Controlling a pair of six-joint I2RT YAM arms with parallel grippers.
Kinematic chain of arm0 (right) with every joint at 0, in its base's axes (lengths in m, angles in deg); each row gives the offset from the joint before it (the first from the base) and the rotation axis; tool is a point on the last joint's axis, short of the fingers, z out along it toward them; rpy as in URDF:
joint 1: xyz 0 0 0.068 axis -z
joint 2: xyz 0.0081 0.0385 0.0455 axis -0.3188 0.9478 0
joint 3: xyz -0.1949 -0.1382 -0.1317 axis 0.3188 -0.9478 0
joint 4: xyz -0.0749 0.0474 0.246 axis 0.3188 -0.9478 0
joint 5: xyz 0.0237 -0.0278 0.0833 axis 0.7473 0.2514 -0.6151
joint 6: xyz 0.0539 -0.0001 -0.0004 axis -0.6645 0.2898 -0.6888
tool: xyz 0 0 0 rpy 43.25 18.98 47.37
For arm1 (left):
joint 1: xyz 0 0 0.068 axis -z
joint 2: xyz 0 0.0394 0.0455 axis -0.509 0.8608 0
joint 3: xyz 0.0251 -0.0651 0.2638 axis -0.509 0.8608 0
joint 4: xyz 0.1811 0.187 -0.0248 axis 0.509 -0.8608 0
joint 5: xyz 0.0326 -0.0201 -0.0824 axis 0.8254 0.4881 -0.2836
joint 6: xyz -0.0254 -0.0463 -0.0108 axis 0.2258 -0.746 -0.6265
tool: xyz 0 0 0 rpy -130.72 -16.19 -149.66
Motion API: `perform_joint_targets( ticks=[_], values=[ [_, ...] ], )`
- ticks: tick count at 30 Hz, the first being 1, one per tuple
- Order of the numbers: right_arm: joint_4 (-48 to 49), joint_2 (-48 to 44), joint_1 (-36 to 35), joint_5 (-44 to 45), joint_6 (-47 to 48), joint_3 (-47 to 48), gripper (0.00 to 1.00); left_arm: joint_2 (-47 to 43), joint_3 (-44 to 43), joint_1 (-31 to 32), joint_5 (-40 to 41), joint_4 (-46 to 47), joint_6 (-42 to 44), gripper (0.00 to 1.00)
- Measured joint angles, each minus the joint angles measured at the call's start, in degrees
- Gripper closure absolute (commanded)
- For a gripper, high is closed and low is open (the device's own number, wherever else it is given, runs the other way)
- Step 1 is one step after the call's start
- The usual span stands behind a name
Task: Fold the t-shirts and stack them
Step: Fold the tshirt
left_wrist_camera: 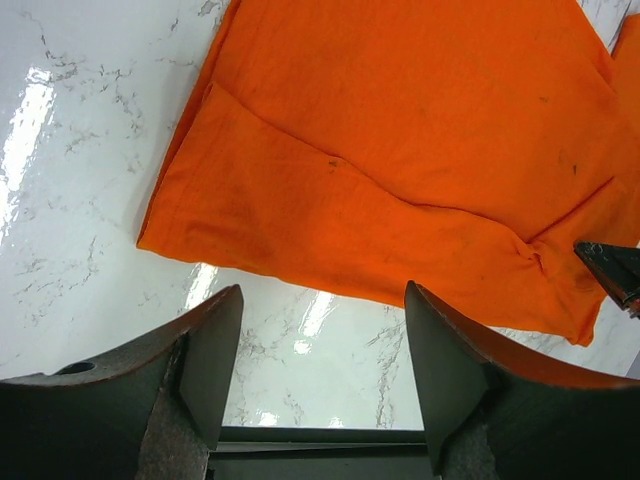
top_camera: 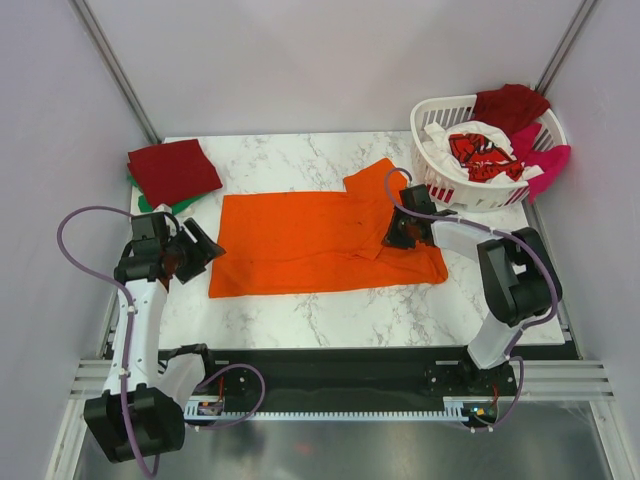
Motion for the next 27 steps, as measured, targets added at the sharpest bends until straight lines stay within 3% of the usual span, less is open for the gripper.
perform_joint_targets(
  ticks=[2, 5, 17, 27],
  values=[
    [0.39, 0.55, 0.00, 0.50, -0.07, 0.02, 0.64, -0.04, 0.00, 0.02, 0.00, 0.00, 0.02, 0.27],
    [0.76, 1.03, 0.00, 1.01, 0.00, 0.09, 0.59, -0.07, 0.00, 0.02, 0.00, 0.00, 0.00, 0.28],
    [2.23, 2.73, 0.00, 1.36, -0.02, 1.07, 0.66, -0.22, 0.00, 0.39, 0.02, 0.02, 0.02, 0.28],
    [2.58, 3.19, 0.00, 0.66, -0.07, 1.53, 0.63, -0.24, 0.00, 0.66, 0.02, 0.02, 0.02, 0.29]
  ],
)
